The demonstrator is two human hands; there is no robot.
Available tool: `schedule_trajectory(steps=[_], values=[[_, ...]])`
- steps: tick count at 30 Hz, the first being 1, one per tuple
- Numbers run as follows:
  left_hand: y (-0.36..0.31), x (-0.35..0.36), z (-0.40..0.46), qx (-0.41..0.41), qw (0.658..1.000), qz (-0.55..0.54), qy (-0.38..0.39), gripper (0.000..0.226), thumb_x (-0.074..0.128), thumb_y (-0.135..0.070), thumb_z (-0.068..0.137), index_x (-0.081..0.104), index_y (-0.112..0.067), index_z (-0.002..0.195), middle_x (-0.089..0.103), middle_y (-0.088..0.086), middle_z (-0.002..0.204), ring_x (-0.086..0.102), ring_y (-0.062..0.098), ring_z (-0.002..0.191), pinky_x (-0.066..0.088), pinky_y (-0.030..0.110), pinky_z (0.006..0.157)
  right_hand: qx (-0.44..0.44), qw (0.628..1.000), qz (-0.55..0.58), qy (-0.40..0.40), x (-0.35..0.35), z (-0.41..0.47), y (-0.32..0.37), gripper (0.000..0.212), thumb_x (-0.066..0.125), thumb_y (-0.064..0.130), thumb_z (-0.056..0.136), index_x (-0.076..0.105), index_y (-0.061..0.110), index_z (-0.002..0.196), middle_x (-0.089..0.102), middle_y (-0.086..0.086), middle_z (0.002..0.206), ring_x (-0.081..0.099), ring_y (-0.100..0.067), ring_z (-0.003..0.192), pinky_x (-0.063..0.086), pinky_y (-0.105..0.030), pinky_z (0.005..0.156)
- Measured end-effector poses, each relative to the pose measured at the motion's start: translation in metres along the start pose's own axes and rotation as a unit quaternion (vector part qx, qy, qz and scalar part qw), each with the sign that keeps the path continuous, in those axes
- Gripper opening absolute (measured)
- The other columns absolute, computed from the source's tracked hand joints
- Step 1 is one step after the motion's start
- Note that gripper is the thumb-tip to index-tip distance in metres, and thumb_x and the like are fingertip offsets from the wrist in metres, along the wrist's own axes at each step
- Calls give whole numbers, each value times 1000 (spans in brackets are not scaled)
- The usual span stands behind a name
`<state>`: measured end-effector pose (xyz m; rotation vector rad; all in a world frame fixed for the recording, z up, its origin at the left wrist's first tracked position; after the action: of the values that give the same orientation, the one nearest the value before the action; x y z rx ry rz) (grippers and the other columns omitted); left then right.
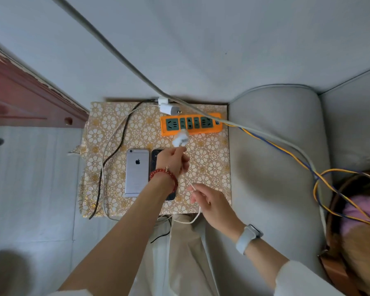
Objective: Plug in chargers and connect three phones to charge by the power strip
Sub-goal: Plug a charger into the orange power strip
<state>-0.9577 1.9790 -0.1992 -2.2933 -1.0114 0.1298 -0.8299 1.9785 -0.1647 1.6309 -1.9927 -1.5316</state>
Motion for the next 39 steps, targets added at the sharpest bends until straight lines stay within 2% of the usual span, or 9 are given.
schedule_trajectory(steps=[2,5,9,15,20,24,28,32,39], values=[[-2,-6,-6,33,996,80,-11,20,46,-11,91,60,-12,76,48,1,56,40,7,36,36,18,38,-2,999,3,-34,-13,-2,0,26,45,17,95,58,13,117,65,-3,105,62,-15,94,49,-20,80],[-2,-10,-20,80,975,206,23,22,44,-14,92,65,-10,86,49,0,54,38,10,42,33,20,44,-28,979,-93,-180,-55,6,9,36,52,10,89,50,9,125,57,-9,118,53,-24,110,41,-26,93],[-9,-15,-36,148,932,326,49,24,43,-18,94,66,-10,93,52,-3,52,42,8,41,36,21,44,-49,907,-311,-280,-97,34,35,51,60,16,83,43,11,131,59,-13,111,54,-31,102,45,-41,82],[-25,-13,-37,217,893,395,14,25,42,-20,94,66,-12,94,52,-9,52,44,0,36,32,6,38,-95,879,-428,-187,-107,105,46,58,54,15,89,27,5,140,64,-13,97,57,-28,85,34,-30,56],[-35,-13,-26,226,894,387,-12,25,42,-18,94,66,-11,93,52,-11,51,47,-5,38,33,5,39,-94,863,-420,-265,-163,144,52,59,50,-1,82,27,-3,137,57,-23,102,56,-36,82,31,-32,56],[-44,2,-14,233,890,392,-13,26,42,-20,93,66,-9,88,53,-9,54,48,4,49,40,20,50,-114,877,-396,-246,-196,157,43,45,38,2,84,37,0,129,56,-27,106,55,-44,90,46,-48,72],[-48,11,0,231,890,393,-17,25,42,-19,94,65,-12,90,53,-11,54,46,1,47,35,12,44,-182,855,-432,-223,-211,153,40,44,39,4,82,40,-7,125,56,-30,105,54,-45,100,46,-50,88],[-49,17,8,226,890,396,-19,23,42,-20,93,65,-13,92,54,-12,55,44,0,42,33,9,40,-220,808,-502,-217,-236,146,40,46,34,13,79,39,1,122,61,-24,100,59,-40,91,44,-43,82],[-51,28,14,228,874,427,-19,25,41,-19,94,64,-11,95,55,-10,58,45,-2,47,32,16,46,-259,800,-531,-109,-166,127,40,56,47,7,81,34,-3,134,55,-21,118,57,-34,99,51,-42,87]])
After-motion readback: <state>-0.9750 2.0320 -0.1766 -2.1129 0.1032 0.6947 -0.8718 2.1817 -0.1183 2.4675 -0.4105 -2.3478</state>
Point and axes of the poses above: each hand's wrist, its own z-axis towards the middle knuckle, its own x-axis out of the palm, y = z × x, the point moved 9 cm from there along z, towards the middle knuckle
